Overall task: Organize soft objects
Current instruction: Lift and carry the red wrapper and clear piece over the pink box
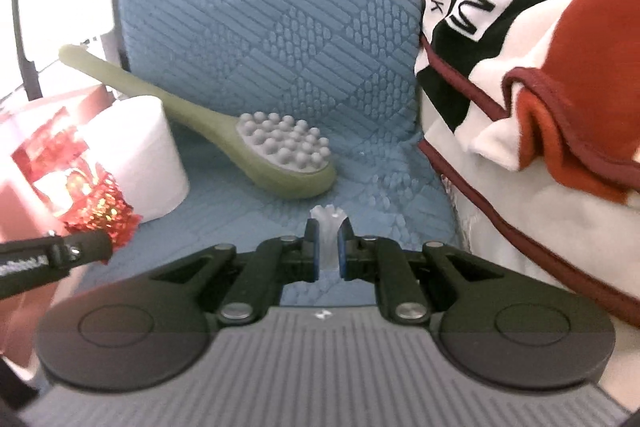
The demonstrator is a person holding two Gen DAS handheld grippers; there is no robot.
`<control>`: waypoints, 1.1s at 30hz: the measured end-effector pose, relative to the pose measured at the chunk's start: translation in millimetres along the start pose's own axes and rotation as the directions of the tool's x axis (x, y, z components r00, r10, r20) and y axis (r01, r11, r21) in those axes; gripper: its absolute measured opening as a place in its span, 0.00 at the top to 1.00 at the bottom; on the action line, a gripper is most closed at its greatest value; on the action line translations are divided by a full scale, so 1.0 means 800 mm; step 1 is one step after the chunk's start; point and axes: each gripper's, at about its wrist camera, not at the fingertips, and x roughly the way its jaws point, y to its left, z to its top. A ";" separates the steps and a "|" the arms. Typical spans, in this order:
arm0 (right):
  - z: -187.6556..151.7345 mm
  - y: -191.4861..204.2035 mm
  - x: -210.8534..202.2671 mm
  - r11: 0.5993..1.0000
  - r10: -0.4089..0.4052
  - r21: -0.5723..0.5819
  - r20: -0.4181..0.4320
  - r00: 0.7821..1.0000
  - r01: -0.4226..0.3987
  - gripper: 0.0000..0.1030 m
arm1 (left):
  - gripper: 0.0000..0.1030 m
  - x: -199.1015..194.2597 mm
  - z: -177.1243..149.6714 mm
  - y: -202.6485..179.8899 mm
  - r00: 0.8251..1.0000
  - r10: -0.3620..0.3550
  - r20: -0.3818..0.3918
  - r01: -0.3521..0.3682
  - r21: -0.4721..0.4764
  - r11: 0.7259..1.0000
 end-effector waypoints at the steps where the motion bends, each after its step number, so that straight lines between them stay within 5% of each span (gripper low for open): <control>1: -0.002 0.002 -0.006 1.000 0.002 -0.005 0.003 1.000 -0.002 0.88 | 0.83 -0.004 -0.001 0.001 1.000 -0.003 -0.004 0.003 0.005 1.000; 17: -0.035 0.024 -0.106 0.994 0.063 0.084 0.002 0.998 -0.063 0.88 | 0.83 -0.072 -0.013 0.011 0.991 -0.104 -0.090 0.109 0.051 0.993; 33: -0.008 0.060 -0.162 0.988 0.136 0.074 0.044 0.990 -0.139 0.88 | 0.83 -0.136 0.045 0.055 0.992 -0.113 -0.057 0.117 0.074 0.990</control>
